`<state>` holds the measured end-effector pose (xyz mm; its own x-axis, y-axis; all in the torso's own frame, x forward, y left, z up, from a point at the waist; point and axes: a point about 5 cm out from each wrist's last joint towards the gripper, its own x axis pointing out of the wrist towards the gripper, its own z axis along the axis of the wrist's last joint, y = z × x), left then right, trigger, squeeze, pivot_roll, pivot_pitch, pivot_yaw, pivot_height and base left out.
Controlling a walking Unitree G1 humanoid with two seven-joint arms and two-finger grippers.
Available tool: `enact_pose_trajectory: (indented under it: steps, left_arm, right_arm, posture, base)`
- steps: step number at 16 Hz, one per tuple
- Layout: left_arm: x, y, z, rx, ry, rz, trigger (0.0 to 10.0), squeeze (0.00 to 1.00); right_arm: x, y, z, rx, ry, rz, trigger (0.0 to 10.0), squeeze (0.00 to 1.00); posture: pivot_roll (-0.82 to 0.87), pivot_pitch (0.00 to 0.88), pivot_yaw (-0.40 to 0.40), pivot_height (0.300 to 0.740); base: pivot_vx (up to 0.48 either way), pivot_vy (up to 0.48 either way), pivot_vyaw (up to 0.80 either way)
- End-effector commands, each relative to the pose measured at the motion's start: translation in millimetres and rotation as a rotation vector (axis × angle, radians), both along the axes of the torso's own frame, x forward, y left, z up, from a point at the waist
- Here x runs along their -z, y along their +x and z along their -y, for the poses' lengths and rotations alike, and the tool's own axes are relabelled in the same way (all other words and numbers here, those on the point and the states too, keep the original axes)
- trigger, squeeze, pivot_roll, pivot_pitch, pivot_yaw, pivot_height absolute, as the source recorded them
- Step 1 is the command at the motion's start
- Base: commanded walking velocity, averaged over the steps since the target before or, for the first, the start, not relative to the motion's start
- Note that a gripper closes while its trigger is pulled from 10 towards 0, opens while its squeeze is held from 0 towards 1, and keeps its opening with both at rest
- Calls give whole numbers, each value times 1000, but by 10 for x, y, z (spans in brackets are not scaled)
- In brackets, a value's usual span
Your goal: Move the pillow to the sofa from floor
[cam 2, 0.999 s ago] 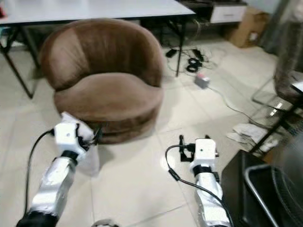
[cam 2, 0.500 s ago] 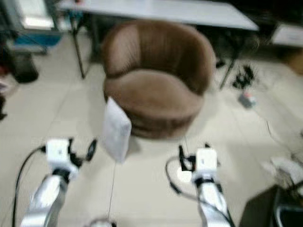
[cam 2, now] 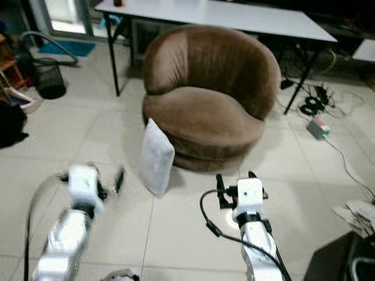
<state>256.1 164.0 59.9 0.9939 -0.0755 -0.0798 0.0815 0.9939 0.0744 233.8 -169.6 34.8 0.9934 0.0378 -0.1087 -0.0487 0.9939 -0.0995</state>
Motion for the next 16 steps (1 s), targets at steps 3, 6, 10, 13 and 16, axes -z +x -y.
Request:
enact_pose_trajectory:
  steps: [3, 6, 10, 13, 16]
  left_arm:
    - [65, 57, 75, 13, -20, -61, 10000, 0]
    - [88, 90, 48, 12, -10, -66, 10000, 0]
    - [111, 99, 58, 21, 13, -85, 10000, 0]
    - [127, 107, 76, 33, 16, -90, 10000, 0]
    - [138, 109, 99, 33, 7, -94, 10000, 0]
  right_arm:
    - [24, -5, 39, 18, -13, -24, 10000, 0]
    - [23, -10, 22, 23, -13, -19, 10000, 0]
    - [30, -5, 7, 21, -13, -21, 10000, 0]
    - [40, -4, -10, 20, -13, -24, 10000, 0]
    - [61, 10, -21, 18, -12, -31, 10000, 0]
  posture:
    - [83, 0, -63, 728]
    - [78, 0, -60, 728]
    - [74, 0, -57, 728]
    - [74, 0, -56, 728]
    - [76, 0, -56, 728]
  base:
    - [320, 0, 0]
    - [480, 0, 0]
    - [480, 0, 0]
    - [480, 0, 0]
    - [461, 0, 0]
